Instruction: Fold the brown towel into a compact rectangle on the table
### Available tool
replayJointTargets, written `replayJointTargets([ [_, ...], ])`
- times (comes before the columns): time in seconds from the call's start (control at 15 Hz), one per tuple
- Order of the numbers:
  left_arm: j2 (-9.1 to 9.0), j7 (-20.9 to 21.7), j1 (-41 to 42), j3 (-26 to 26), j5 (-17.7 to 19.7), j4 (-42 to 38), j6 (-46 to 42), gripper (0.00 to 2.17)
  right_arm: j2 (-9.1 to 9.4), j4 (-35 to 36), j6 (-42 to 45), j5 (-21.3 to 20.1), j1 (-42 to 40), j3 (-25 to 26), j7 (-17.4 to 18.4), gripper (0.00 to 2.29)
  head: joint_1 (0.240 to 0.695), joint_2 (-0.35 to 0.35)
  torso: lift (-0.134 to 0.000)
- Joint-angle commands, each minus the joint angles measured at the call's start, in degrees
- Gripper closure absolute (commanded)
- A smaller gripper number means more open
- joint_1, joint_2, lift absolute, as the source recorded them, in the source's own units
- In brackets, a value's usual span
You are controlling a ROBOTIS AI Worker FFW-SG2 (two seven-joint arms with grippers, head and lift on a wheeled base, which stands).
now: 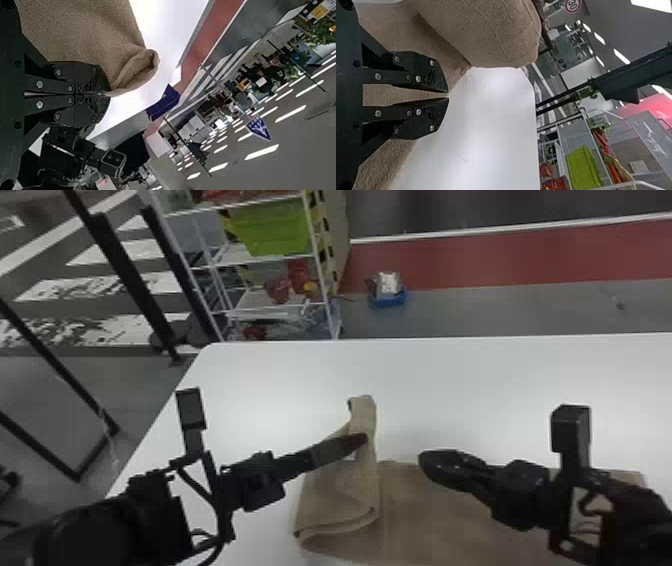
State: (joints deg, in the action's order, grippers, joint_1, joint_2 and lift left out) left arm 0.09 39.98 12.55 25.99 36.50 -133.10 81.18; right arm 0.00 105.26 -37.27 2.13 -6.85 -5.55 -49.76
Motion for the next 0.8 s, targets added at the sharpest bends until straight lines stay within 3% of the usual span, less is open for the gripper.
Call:
replayJointTargets([
  [0.0, -0.24, -0.3, 0.2, -1.9, 0.1, -0.1, 0.9, 1.42, 0.05, 1.2, 0.4, 0.1, -0.5, 4.6, 0.0, 0.92, 0.695, 0.219, -0.124],
  [0.13, -0.24, -1.7, 0.4, -5.2, -0.5, 0.0, 1.0, 1.42, 0.05, 1.6, 0.6, 0.6, -1.3, 7.6, -0.3, 0.92, 0.695, 0.145, -0.124],
  [0.4, -0.24, -3.9, 0.4, -11.4, -2.3, 2.1, -0.4, 1.42, 0.05, 2.5, 1.6, 1.4, -3.0, 8.5, -0.9, 0.92, 0.695, 0.047, -0.124],
  [0.73, -0.24, -5.9, 1.2, -16.9, -4.2, 5.0, -7.4, 1.42, 0.05, 3.0, 1.6, 2.6, -4.7, 9.7, -2.1, 0.91, 0.695, -0.031, -0.124],
])
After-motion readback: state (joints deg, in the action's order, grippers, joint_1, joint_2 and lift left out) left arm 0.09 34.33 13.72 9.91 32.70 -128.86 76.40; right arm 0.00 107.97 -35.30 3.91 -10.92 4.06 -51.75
